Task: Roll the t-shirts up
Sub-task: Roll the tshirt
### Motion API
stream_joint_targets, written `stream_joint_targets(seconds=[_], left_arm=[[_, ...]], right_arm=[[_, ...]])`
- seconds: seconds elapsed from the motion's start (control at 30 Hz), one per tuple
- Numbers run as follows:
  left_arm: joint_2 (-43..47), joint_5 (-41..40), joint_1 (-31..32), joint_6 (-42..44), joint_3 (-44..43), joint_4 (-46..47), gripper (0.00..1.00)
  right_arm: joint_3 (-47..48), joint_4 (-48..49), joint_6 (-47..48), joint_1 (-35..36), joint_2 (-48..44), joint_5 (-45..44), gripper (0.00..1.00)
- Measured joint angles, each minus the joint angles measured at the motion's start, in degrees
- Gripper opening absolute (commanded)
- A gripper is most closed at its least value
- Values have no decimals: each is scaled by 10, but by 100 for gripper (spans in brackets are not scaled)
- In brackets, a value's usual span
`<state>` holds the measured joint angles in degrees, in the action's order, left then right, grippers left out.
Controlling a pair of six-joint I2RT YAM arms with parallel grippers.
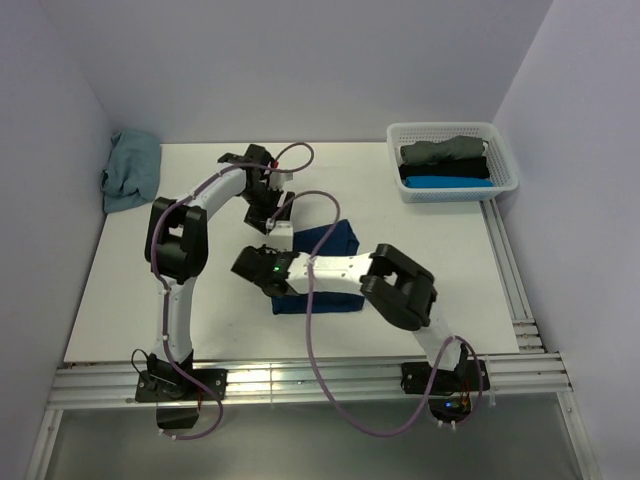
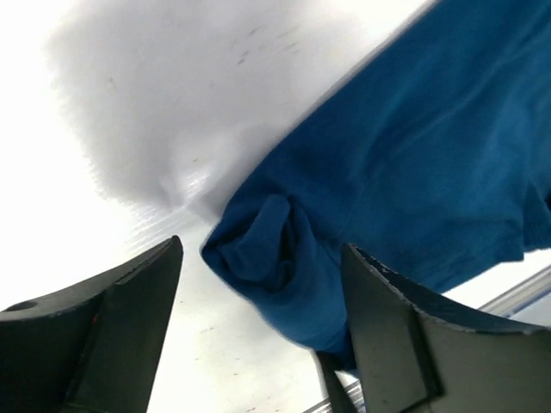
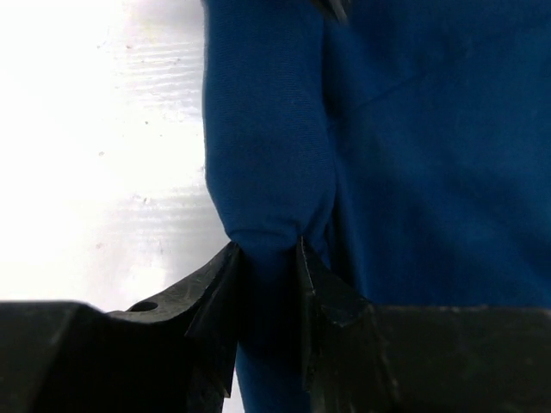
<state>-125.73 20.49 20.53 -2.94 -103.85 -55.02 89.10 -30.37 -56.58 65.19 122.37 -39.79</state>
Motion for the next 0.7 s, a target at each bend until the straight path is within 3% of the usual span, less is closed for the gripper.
stream_joint_targets(seconds=[0.17,0.37,0.53,0.7], left_arm=[[1,41,-14,9,-14,-5,82],[26,112,-57,33,24,8,86],[66,159,-85,49,101,32,88],[75,194,-82,49,176,85,89]], right_arm=[[-202,206,-34,-44,-118,107,28],[-359,468,-110,-104,-154,238,29],[-421,644,-175,-133,-127,303,29],[-442,750,-221,-138,-92,333,29]])
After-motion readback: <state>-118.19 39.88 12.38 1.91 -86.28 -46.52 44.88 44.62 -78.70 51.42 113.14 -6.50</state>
